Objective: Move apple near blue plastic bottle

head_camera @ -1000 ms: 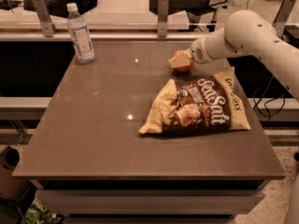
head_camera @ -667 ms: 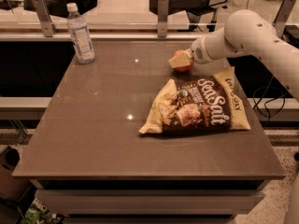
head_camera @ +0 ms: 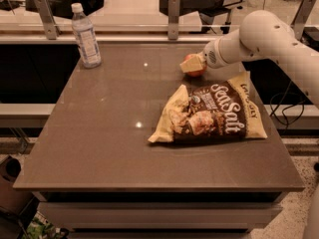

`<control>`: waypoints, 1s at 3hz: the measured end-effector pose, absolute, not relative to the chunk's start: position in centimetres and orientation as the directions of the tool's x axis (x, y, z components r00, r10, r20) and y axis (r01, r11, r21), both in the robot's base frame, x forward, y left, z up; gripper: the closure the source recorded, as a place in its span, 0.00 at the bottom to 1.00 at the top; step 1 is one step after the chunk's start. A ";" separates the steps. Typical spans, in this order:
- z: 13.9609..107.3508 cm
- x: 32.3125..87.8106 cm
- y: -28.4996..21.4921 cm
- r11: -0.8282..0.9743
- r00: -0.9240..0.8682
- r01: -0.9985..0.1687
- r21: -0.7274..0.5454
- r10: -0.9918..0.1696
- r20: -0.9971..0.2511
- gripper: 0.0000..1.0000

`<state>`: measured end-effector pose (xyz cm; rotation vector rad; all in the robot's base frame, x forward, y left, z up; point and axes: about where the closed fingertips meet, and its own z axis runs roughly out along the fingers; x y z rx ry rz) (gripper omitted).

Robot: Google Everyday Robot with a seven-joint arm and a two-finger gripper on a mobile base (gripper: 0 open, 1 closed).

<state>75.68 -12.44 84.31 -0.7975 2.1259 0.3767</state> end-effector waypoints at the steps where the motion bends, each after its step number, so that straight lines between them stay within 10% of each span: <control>1: 84.3 75.7 -12.4 0.755 -0.467 -0.656 -0.006 -0.412 -0.782 1.00; 3: 84.3 75.7 -12.4 0.755 -0.467 -0.656 -0.006 -0.412 -0.782 1.00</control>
Offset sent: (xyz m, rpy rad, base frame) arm -0.0221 0.0225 0.1516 -0.0150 -0.2605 -0.2103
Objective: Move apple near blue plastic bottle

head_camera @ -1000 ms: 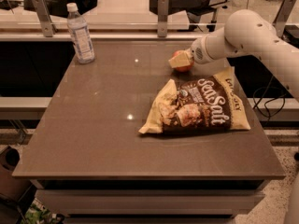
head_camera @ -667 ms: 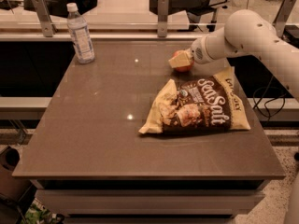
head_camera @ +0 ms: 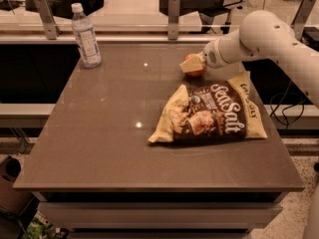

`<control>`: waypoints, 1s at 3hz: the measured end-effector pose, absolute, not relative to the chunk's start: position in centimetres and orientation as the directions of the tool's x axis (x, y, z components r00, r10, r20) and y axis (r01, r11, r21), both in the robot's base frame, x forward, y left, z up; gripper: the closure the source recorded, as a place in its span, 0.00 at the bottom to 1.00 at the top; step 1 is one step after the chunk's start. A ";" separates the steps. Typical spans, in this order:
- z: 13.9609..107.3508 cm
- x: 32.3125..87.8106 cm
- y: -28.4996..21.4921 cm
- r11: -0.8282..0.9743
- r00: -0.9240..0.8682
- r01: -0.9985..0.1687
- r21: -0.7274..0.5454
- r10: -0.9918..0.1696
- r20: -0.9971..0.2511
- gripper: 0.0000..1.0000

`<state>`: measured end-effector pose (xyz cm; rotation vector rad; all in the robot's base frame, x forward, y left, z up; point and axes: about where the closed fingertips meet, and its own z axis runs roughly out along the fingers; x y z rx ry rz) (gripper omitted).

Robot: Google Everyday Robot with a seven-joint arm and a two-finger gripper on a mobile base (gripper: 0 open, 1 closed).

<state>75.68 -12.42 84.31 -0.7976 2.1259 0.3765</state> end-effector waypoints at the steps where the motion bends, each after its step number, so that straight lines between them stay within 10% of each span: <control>1: 84.3 75.7 -12.4 0.755 -0.467 -0.656 -0.006 -0.412 -0.782 1.00; 3: 84.3 75.7 -12.4 0.755 -0.467 -0.655 -0.007 -0.412 -0.782 1.00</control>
Offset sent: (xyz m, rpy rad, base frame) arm 0.0034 -0.0296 0.0765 -0.1887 -0.1071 -0.0896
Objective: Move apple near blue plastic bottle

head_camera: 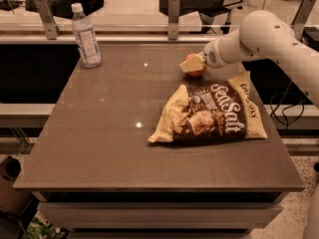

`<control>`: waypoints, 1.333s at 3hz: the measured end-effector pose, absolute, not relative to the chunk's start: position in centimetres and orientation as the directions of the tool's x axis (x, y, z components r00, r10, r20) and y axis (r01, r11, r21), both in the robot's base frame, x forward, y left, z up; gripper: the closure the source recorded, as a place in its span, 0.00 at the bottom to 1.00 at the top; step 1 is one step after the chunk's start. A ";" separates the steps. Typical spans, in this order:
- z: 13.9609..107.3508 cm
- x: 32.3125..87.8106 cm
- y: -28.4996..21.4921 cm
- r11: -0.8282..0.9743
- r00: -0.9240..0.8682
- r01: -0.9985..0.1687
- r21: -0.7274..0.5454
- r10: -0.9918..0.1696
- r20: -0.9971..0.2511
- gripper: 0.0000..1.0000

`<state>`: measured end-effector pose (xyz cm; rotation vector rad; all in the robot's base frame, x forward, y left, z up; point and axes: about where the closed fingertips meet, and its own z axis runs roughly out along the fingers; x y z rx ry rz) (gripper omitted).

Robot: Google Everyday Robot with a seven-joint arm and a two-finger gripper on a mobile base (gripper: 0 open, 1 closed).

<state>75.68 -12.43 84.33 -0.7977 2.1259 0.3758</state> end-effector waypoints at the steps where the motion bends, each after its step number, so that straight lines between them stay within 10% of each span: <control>1: 84.3 75.7 -12.4 0.755 -0.467 -0.655 -0.007 -0.412 -0.782 1.00; 4: 88.8 74.9 -14.0 0.780 -0.434 -0.611 -0.137 -0.474 -0.766 1.00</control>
Offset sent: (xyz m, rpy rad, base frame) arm -0.0213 -0.0459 0.1230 -0.2870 -0.1791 -0.1546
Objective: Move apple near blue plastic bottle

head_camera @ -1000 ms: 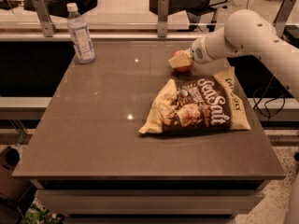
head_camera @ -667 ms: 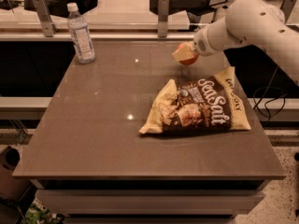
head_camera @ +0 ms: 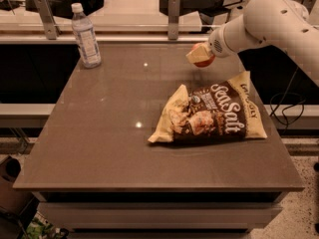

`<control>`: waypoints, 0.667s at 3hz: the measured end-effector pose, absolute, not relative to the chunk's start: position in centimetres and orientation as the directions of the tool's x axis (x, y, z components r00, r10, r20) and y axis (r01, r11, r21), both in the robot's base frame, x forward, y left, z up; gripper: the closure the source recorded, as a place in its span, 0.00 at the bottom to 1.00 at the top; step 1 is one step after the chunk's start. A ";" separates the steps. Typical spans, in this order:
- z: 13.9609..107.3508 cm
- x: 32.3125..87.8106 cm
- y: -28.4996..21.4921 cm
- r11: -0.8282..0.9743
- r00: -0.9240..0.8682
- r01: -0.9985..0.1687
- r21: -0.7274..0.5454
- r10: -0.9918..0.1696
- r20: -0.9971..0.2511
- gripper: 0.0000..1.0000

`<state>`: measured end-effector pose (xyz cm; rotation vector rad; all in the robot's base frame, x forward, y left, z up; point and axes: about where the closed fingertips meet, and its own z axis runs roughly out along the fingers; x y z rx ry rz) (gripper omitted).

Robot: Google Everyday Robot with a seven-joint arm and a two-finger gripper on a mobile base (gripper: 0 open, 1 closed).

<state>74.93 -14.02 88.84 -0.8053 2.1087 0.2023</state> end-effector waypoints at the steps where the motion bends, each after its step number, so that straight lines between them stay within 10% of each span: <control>1: 89.7 74.5 -12.8 0.760 -0.400 -0.627 -0.170 -0.502 -0.767 1.00; 2: 90.5 74.1 -9.7 0.712 -0.339 -0.670 -0.210 -0.545 -0.767 1.00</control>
Offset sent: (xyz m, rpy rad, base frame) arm -0.0132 0.0748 0.0299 -0.0745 -0.1058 0.1659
